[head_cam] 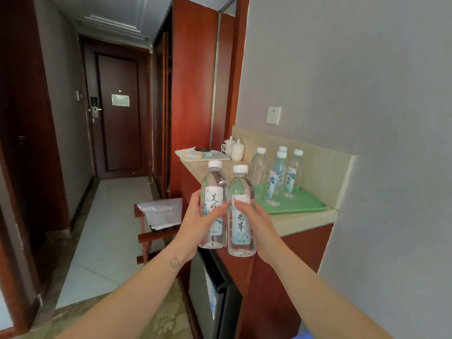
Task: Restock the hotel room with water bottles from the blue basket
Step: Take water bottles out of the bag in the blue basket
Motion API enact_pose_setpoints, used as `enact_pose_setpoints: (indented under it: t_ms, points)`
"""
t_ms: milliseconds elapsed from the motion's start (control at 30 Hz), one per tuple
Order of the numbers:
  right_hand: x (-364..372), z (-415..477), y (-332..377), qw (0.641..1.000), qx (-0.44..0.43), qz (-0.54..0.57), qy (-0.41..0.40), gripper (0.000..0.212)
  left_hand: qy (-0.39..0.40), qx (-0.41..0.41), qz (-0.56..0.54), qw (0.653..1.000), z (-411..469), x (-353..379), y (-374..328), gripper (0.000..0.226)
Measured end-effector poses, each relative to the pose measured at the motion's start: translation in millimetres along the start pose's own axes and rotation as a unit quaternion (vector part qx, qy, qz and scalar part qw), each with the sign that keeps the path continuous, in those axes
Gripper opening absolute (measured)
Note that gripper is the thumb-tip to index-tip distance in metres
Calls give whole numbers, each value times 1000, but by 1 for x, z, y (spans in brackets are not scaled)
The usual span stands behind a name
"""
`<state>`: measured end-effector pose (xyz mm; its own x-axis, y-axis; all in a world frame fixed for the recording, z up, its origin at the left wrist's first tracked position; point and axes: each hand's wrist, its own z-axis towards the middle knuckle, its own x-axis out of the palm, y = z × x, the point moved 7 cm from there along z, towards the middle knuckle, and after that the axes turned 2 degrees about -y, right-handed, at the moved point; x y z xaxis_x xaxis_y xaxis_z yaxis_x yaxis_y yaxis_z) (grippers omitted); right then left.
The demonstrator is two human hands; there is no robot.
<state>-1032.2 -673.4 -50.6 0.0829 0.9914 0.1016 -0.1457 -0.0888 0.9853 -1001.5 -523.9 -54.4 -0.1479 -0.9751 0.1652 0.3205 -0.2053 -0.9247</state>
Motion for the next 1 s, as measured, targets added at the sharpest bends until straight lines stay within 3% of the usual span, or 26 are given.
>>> enact_pose_setpoints:
  t_ms: [167,467,633,1000]
  points:
    - [20,39,-9,1000,-2,7,-3,51,0,3,2,1000,38,-22,8,51]
    - [79,105,-32,998,-16,29,-58,40,48,18,27,998,120,-82,22,50]
    - [105,127,-29,994,-37,13,-104,52,88,14,22,996,156,-102,22,54]
    - [97,149,-24,977,-58,-57,-198,44,174,-15,-21,984,209,-80,55,49]
